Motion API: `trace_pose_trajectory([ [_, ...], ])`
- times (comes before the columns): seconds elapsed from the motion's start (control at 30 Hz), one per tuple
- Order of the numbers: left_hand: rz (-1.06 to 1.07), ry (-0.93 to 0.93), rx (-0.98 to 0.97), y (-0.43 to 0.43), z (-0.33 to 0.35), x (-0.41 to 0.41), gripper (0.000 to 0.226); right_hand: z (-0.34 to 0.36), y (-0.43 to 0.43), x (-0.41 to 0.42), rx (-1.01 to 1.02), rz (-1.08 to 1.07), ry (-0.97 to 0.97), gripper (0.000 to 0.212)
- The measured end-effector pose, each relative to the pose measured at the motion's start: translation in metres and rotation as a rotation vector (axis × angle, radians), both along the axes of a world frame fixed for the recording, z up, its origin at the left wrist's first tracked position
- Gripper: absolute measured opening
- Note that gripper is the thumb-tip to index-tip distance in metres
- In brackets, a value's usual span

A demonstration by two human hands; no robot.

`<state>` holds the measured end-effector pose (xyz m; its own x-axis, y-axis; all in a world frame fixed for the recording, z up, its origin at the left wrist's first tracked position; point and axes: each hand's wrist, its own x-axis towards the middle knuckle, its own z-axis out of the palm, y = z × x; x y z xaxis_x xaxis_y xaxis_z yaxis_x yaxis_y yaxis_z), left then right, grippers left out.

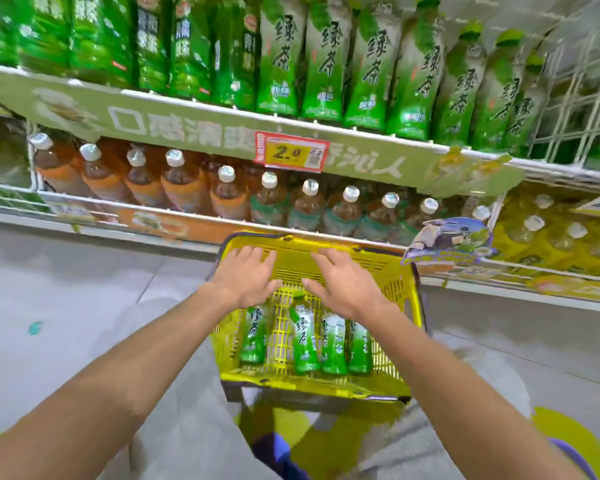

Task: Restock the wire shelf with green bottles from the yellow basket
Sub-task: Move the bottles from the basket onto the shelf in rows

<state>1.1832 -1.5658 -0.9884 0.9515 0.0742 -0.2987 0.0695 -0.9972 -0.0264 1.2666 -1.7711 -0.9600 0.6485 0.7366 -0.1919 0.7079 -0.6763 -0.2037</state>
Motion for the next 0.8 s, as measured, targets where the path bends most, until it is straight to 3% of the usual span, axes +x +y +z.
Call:
trace_pose_trajectory([
  [0.23,0.250,0.240,-0.190,0.001,-0.076,0.003,0.064,-0.104,0.011,0.000,-0.176,-0.115,0.221,0.064],
  [0.4,0.406,0.303,-0.361,-0.003,-0.125,0.006,0.066,-0.156,0.019,-0.013,-0.204,-0.107,0.277,0.059],
  [0.8,0.672,0.194,-0.467,-0.015,-0.171,0.000,0.047,-0.204,0.018,-0.004,-0.146,-0.284,0.329,0.049],
])
